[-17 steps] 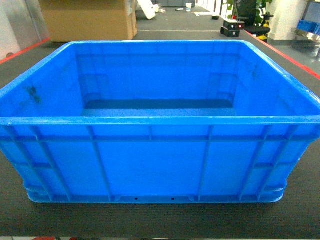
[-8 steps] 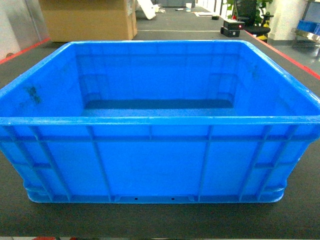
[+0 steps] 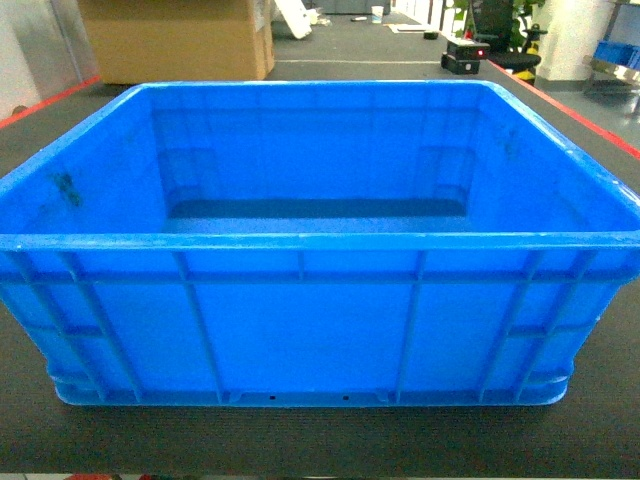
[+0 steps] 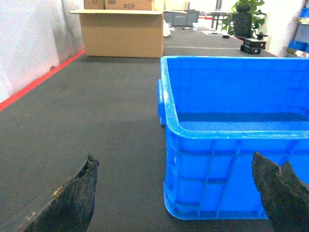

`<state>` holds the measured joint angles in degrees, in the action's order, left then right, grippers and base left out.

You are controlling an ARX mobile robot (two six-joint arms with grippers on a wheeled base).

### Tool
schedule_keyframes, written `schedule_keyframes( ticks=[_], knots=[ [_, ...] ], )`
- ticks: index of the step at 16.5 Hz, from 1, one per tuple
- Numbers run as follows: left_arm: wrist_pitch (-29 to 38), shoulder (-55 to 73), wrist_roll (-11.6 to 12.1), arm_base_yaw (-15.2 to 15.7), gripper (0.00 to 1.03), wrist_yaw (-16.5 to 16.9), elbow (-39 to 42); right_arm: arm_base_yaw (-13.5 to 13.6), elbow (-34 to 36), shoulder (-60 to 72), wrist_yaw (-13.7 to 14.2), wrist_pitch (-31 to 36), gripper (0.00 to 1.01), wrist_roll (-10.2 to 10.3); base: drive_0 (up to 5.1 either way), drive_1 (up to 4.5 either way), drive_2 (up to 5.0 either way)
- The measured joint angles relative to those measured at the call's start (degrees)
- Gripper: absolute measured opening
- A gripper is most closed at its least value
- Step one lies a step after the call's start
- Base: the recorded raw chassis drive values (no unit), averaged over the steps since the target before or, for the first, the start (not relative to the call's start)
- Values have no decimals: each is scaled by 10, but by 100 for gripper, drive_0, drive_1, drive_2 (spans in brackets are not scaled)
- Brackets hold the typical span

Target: Place box next to blue box on left shelf

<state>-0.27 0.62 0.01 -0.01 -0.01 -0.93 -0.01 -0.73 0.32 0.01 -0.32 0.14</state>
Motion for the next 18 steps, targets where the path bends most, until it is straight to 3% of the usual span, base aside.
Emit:
schedule_keyframes(
  ticks=[1,2,3,4,6,7,9,11,14,18],
  knots=[
    [-3,1,0,-2,98,-7,0,5,-4,4,17,-21,98,0,0,0,0],
    [-51,50,-11,-75,98,-161,-19,48,-37,63,119,-109,98,1,0,0,0],
    [-56,66,-12,-87,98,-223,-23,49,-37,70,138,-112,98,2,0,0,0],
    [-48,67,-15,-74,98,-280,-23,48,-38,66,151,-110,98,5,0,0,0],
    [-1,102,-15,-65,98,-277,-24,51,-49,102,139,-78,98,24,0,0,0],
    [49,157,-8,-53,98,-259,-34,53,-72,156,127,-29,98,33,0,0,0],
    [164,297,8,-29,98,-228,-97,54,-152,294,104,67,98,35,0,0,0],
    [224,433,9,-35,98,-204,-179,71,-255,451,85,79,98,43,0,0,0],
    [188,615,-17,-62,98,-161,-297,99,-399,658,64,46,98,68,0,0,0],
    [137,771,-57,-38,98,-136,-415,124,-521,827,80,12,98,80,0,0,0]
  ],
)
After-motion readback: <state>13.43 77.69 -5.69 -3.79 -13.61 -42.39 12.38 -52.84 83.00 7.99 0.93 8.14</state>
